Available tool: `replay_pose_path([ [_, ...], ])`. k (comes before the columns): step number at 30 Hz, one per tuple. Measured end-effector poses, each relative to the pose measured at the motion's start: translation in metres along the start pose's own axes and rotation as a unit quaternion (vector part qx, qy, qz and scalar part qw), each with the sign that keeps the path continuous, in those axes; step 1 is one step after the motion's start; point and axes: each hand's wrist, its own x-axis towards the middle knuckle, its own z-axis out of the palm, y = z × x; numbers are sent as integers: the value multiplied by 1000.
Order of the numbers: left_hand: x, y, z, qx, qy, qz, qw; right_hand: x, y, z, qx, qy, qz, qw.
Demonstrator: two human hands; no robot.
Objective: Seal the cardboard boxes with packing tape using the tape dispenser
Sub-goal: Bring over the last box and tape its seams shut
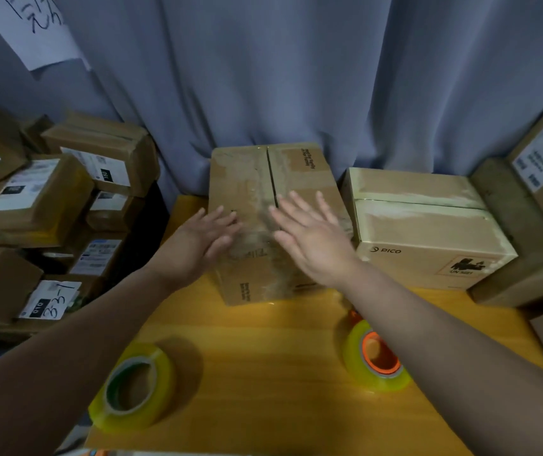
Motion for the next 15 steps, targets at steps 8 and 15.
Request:
replay_pose_path([
  [8,7,-12,11,-103,-38,-71,991,43,-39,47,-64,-65,101,991],
  [15,1,-16,18,65,-37,-25,997,38,-39,53,-230,-51,38,971],
])
